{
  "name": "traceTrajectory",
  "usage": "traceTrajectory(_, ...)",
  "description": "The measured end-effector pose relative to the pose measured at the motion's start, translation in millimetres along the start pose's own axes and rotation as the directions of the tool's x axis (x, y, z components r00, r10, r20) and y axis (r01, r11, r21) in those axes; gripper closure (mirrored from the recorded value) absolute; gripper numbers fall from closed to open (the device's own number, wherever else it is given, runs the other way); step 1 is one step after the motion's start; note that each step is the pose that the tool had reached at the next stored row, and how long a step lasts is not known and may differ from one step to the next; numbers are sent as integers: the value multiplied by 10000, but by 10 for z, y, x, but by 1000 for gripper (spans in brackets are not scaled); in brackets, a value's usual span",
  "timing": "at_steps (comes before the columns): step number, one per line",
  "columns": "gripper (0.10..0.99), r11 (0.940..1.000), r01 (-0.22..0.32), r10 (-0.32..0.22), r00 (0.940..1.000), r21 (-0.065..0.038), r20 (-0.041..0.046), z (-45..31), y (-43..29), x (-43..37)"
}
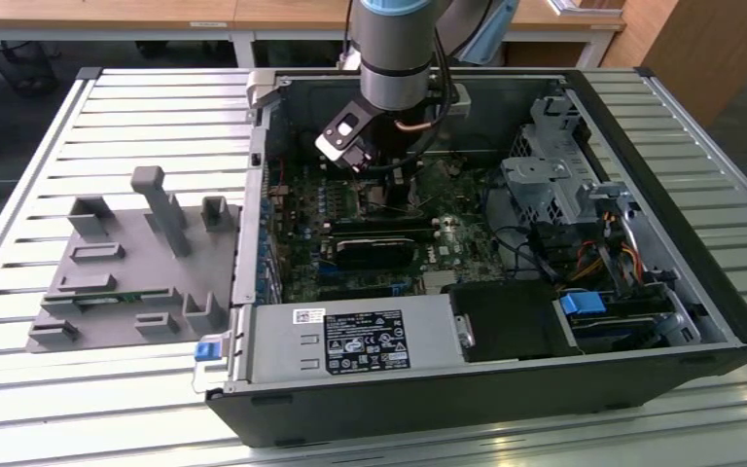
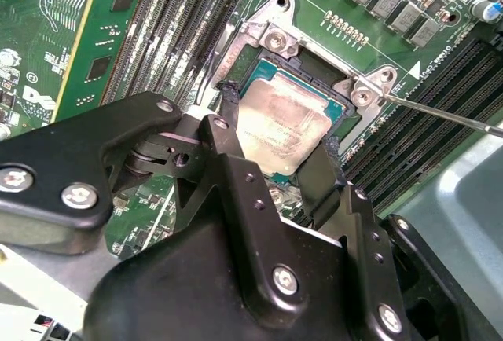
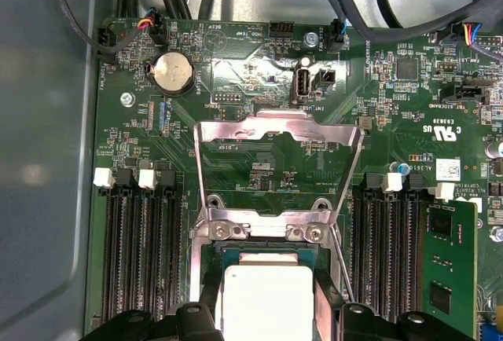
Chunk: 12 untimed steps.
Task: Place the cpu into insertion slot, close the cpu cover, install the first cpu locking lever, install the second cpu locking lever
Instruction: 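Place the cpu into insertion slot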
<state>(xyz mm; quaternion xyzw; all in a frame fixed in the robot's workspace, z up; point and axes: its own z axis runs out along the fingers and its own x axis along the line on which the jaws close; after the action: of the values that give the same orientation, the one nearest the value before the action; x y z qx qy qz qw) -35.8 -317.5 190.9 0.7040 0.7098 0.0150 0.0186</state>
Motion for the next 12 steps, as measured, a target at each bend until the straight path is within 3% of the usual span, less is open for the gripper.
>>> traceTrajectory(6, 533, 10000, 0, 0, 10000, -8, -10, 6, 1, 2)
traceTrajectory(7, 471, 10000, 0, 0, 10000, -7, -11, 7, 1, 2)
traceTrajectory(12, 471, 10000, 1, -1, 10000, -3, -3, 5, 0, 5)
